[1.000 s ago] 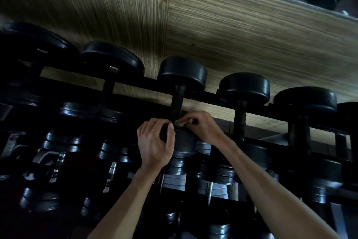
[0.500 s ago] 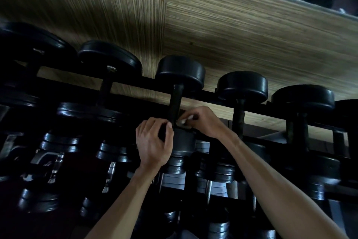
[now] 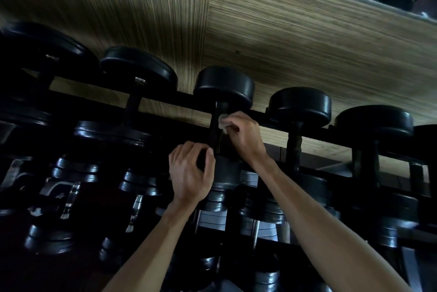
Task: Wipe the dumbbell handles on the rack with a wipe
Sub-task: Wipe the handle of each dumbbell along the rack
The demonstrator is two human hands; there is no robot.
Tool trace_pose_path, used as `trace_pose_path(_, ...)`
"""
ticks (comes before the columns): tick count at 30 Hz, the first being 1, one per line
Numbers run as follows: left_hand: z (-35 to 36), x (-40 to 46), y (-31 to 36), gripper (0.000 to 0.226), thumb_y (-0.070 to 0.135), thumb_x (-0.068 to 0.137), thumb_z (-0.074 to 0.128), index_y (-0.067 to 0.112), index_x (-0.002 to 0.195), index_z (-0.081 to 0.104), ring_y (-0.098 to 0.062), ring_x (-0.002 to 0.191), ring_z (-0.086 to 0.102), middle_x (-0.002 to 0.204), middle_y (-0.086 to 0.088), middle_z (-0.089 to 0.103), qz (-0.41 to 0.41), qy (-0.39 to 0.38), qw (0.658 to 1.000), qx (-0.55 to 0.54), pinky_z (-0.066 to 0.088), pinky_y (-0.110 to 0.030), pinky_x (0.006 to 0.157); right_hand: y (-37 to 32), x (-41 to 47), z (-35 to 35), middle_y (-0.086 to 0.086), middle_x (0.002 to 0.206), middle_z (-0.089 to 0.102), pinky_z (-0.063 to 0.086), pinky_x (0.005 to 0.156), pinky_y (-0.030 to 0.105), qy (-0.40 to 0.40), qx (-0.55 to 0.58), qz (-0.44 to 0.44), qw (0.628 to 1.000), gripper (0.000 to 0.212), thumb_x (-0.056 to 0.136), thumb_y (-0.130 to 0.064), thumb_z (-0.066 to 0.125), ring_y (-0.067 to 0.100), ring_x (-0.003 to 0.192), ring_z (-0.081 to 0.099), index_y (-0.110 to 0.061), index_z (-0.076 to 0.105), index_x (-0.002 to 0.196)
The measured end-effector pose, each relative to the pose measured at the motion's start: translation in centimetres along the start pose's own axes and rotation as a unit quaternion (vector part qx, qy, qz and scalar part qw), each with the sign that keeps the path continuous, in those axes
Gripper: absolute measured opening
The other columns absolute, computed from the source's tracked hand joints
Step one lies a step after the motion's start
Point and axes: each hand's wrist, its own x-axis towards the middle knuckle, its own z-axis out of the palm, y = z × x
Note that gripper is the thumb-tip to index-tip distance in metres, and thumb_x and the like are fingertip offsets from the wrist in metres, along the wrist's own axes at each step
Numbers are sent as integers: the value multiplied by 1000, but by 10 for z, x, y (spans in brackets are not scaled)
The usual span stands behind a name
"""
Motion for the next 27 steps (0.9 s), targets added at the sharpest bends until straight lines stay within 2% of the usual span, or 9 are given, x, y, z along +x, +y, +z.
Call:
trace_pose_path(3, -4, 2, 3, 34, 45, 95, 45, 21, 93, 69, -9, 86, 61, 89, 11, 67, -15, -11, 1000, -17, 44, -33, 88, -3, -17, -13, -2, 92, 71, 51, 75, 10, -113, 78, 61, 989, 22, 83, 12, 66, 3, 85, 69, -4, 78, 92)
trace_pose_path(6, -11, 16, -3, 24, 42, 92, 58, 22, 102, 68, 2, 88, 60, 97, 13, 67, -87, -61, 989, -102, 47, -20, 83, -4, -30, -21, -5, 97, 76, 53, 84, 17, -182, 100, 101, 973, 29, 86, 9, 64, 2, 94, 70, -12, 79, 100)
trace_pose_path(8, -17, 37, -7, 25, 29, 89, 69, 21, 113, 67, 2, 93, 61, 107, 7, 66, -121, -138, 972, -147, 50, -15, 82, -6, -31, -25, -3, 100, 77, 51, 86, 18, -141, 129, 117, 975, 28, 85, 6, 66, 2, 96, 69, -12, 78, 103)
trace_pose_path(11, -20, 67, 4, 42, 20, 86, 75, 21, 126, 62, 1, 101, 59, 112, 11, 62, -93, -276, 948, -127, 43, -7, 87, -15, -29, -22, -2, 96, 72, 50, 80, 18, -59, 175, 121, 975, 26, 81, 3, 76, 0, 88, 66, -10, 70, 102)
trace_pose_path(14, -16, 81, 17, 31, 21, 88, 73, 21, 119, 68, 0, 98, 61, 104, 13, 67, -72, -321, 937, -115, 44, -11, 87, -22, -30, -18, -4, 92, 64, 51, 72, 16, -8, 224, 153, 963, 33, 80, 3, 78, 0, 80, 65, -11, 58, 103)
trace_pose_path(17, -11, 85, 11, 15, 22, 85, 75, 17, 100, 76, 0, 83, 63, 90, 10, 72, -62, -273, 954, -109, 43, -8, 78, -19, -35, -11, 2, 95, 64, 52, 72, 19, 42, 255, 201, 945, 39, 81, -1, 79, 15, 84, 68, -14, 56, 110)
trace_pose_path(20, -6, 91, 2, 14, 16, 89, 72, 6, 99, 75, 1, 74, 57, 87, 9, 67, -69, -113, 989, -61, 43, -4, 71, -19, -49, 7, 2, 94, 69, 52, 75, 20, 78, 219, 239, 943, 25, 90, -7, 72, 9, 84, 67, -17, 61, 110)
trace_pose_path(22, -2, 98, 2, 16, 15, 93, 66, 5, 103, 74, 3, 69, 55, 88, 6, 66, -90, -53, 994, -39, 44, -3, 68, -23, -61, 18, -2, 92, 71, 48, 73, 15, 101, 188, 242, 946, 9, 96, -11, 63, 3, 83, 65, -16, 67, 103)
trace_pose_path(27, 26, 113, 18, 18, 18, 94, 66, 6, 104, 75, 1, 73, 60, 94, -4, 74, -115, -42, 992, -32, 37, 5, 63, -25, -67, 29, -5, 82, 70, 46, 65, 19, 151, 187, 278, 930, 20, 100, -17, 53, 7, 75, 64, -18, 71, 91)
